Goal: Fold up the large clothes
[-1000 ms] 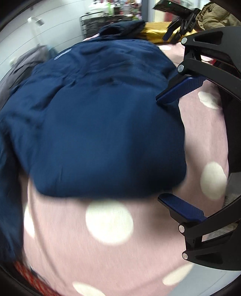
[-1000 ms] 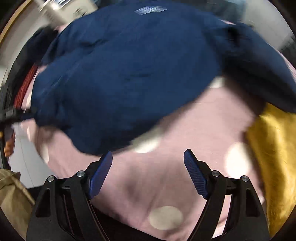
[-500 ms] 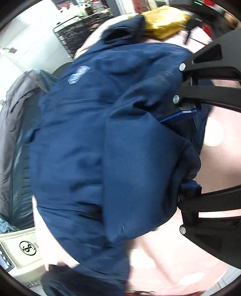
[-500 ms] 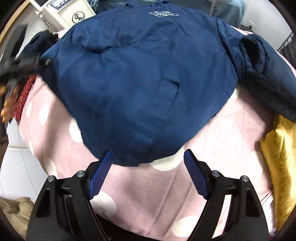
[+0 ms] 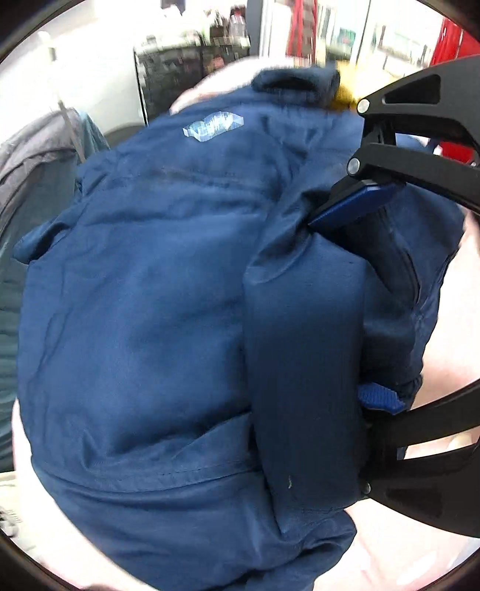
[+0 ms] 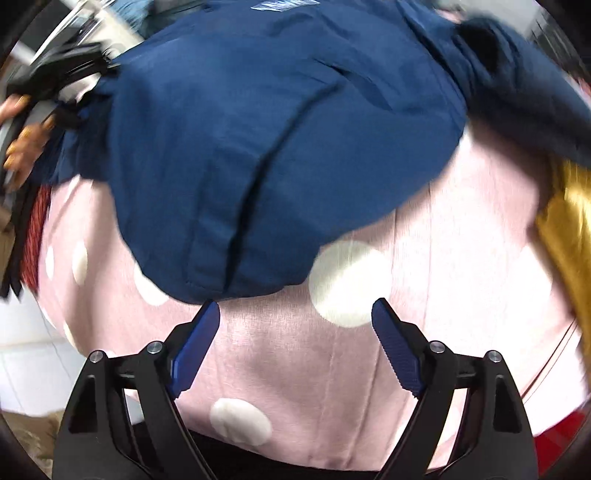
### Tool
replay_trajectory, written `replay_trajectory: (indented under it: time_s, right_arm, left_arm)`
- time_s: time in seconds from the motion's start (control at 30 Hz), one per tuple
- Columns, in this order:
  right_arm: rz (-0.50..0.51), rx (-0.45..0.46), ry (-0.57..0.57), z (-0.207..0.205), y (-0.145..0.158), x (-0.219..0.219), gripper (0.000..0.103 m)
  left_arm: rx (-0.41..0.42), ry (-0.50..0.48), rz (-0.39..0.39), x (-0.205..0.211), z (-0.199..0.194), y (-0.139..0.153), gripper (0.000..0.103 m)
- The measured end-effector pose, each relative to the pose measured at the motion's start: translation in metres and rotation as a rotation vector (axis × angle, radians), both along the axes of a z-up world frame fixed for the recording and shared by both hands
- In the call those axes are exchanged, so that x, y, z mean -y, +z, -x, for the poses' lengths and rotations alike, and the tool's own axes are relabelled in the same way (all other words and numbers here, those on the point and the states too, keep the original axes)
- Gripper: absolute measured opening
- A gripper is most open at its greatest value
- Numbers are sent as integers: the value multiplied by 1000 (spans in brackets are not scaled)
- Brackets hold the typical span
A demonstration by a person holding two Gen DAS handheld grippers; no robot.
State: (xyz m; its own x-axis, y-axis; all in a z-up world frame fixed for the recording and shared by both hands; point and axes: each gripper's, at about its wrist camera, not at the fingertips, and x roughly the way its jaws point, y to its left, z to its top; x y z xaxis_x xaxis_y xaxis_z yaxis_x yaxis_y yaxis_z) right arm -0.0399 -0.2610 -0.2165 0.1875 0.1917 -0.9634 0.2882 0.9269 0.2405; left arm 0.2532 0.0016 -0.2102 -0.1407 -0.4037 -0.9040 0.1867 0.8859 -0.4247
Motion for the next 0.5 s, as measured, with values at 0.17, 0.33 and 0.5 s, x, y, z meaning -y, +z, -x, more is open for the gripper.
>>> replay_trajectory:
  time_s: [0.17,0.33,0.5]
  right_arm:
    - [2,-28,9,-7,-9,-7,84]
    - [-44,-60,37,-23,-26,-16,83]
    - [-197,-27,-31,-36,-24,-6,26]
  left_arm:
    - [-100,83,264,-47,-7,19,75]
    - [-77,140,380,-92,5,38,81]
    - [114,139,295,-141,41,69,93]
